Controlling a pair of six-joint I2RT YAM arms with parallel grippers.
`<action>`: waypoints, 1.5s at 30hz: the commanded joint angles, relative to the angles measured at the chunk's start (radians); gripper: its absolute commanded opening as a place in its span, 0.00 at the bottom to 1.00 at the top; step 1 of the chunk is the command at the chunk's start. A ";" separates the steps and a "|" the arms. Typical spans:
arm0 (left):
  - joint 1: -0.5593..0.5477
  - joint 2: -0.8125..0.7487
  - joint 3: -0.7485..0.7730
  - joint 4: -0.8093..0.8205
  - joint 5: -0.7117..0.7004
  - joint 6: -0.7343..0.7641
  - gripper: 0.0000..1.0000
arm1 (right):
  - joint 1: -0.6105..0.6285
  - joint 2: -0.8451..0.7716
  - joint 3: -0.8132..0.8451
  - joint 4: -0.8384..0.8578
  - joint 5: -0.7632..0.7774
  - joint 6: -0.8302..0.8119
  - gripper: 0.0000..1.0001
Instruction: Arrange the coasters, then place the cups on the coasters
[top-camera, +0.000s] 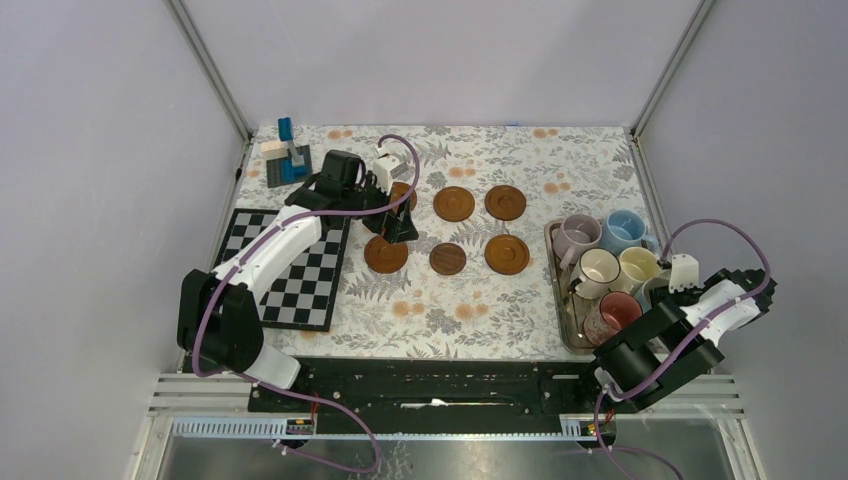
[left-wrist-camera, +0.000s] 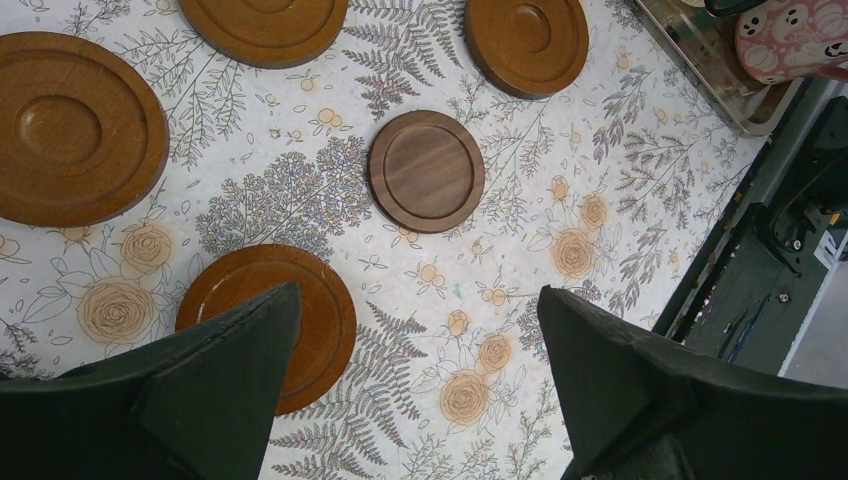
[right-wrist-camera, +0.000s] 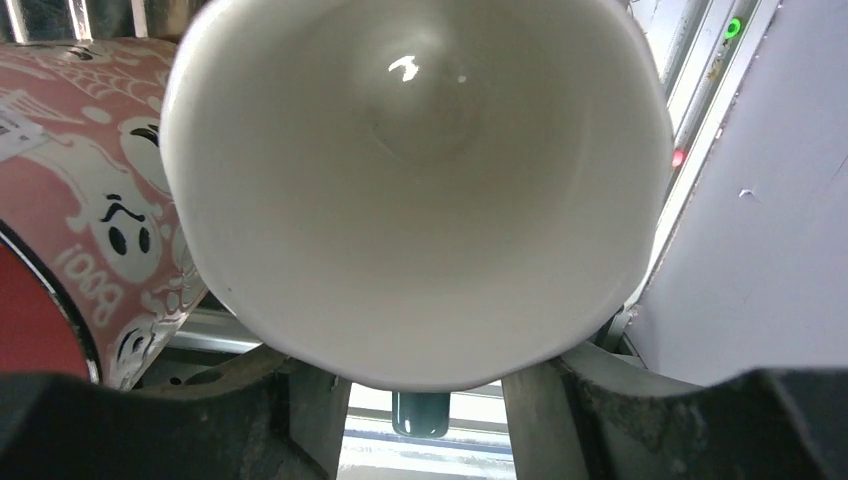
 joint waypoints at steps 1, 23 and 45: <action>-0.005 -0.016 -0.003 0.048 0.011 -0.005 0.98 | -0.003 -0.020 -0.016 0.043 -0.064 0.003 0.56; -0.005 -0.004 -0.014 0.070 0.034 -0.012 0.98 | -0.010 -0.112 0.075 -0.185 -0.031 -0.017 0.00; -0.005 0.025 0.048 0.043 0.018 -0.032 0.99 | 0.004 -0.029 0.677 -0.535 -0.164 0.023 0.00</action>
